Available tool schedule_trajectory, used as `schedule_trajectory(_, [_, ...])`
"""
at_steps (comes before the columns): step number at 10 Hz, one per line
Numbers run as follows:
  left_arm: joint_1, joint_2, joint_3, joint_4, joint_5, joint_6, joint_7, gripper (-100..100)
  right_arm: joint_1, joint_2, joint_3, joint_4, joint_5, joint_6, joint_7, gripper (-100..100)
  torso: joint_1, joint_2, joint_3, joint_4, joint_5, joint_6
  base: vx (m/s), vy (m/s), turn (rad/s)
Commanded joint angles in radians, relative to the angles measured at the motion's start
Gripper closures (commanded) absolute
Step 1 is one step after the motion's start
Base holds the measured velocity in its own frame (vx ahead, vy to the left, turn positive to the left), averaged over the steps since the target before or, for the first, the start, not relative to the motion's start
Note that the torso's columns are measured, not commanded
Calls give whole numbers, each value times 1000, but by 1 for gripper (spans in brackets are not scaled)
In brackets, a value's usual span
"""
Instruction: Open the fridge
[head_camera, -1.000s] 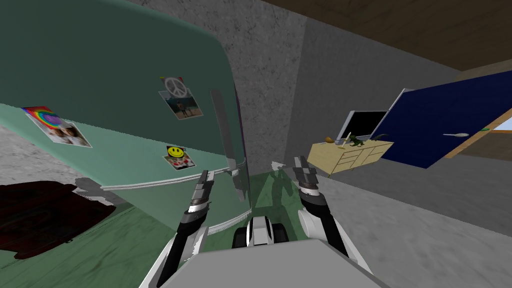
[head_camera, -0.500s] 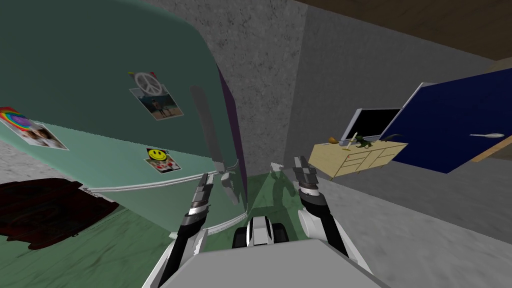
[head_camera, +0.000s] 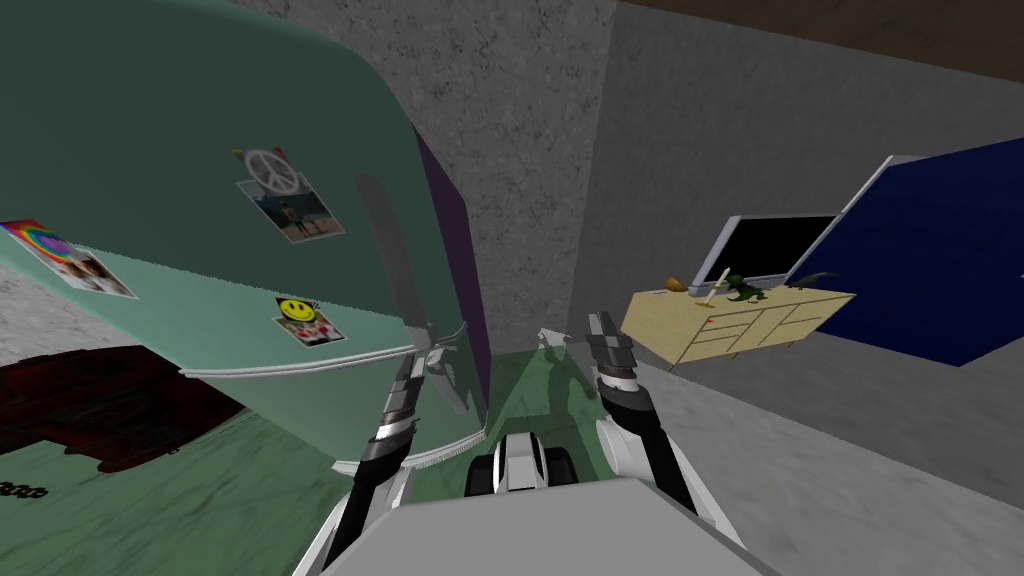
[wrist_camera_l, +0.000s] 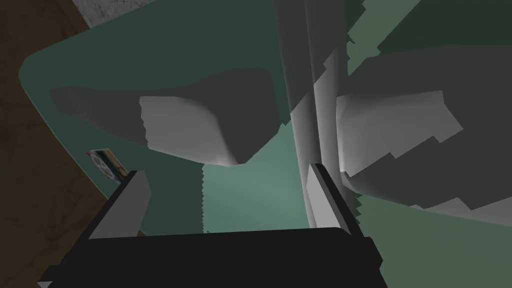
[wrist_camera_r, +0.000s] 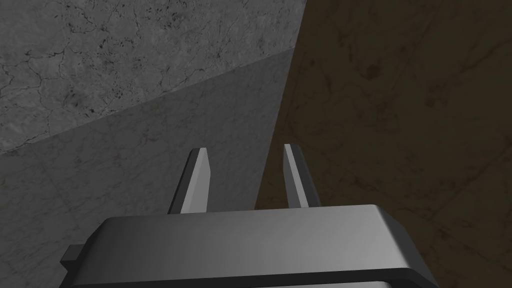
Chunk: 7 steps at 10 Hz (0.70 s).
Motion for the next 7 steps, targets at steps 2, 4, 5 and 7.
schedule_trajectory(2, [5, 10, 13, -46, 7, 41, 7, -100, 0, 0, 0, 0, 0, 0, 0, 0, 4, 1, 0, 1, 0, -1, 32, -13, 3])
schedule_trajectory(4, [9, 18, 21, -83, 12, 75, 13, -100, 0, 0, 0, 0, 0, 0, 0, 0, 2, 2, 1, 2, -1, -3, 44, -10, 4])
schedule_trajectory(5, [10, 14, 17, -70, 9, 61, 9, -100, 0, 0, 0, 0, 0, 0, 0, 0, 1, 2, 1, 2, -1, -3, 13, -8, 14])
schedule_trajectory(7, [3, 4, 8, -18, 4, 15, 2, 100, 0, 0, 0, 0, 0, 0, 0, 0, 3, 3, 2, 2, -1, -2, -42, 15, -9])
